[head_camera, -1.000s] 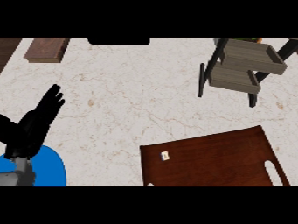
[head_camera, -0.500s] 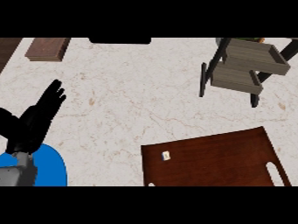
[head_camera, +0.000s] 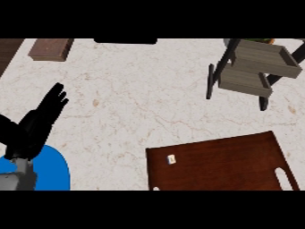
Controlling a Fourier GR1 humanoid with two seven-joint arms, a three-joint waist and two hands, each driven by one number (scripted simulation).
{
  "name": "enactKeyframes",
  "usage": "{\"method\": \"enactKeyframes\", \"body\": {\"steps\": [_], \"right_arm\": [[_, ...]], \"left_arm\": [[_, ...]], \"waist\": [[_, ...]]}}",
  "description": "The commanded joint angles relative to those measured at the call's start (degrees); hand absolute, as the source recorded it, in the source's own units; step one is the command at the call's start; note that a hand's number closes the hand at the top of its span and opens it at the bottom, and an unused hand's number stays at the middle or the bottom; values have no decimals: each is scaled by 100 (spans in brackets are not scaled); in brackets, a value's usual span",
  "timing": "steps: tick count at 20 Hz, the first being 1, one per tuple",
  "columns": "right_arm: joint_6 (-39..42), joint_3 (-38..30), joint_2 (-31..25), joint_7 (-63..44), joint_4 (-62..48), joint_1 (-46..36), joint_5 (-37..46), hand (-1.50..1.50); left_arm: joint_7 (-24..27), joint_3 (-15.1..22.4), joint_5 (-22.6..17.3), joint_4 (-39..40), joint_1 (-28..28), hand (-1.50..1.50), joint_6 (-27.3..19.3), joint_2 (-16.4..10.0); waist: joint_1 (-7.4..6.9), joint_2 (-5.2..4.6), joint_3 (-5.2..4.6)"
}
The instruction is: Pick the can from the tray and place it in the tiered basket
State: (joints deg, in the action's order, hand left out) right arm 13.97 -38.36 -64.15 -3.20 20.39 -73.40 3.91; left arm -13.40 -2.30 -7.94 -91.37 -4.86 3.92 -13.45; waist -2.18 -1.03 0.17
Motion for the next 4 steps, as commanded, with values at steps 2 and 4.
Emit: {"method": "enactKeyframes", "body": {"steps": [2, 4], "right_arm": [[477, -105, -613, 322, -343, 160, -18, -150], [692, -182, -787, 363, -513, 282, -70, -150]], "left_arm": [[26, 119, 150, 63, -126, 0, -123, 139], [-10, 10, 102, 66, -171, 0, -97, 51]], "waist": [[-31, -45, 9], [-30, -35, 11]]}}
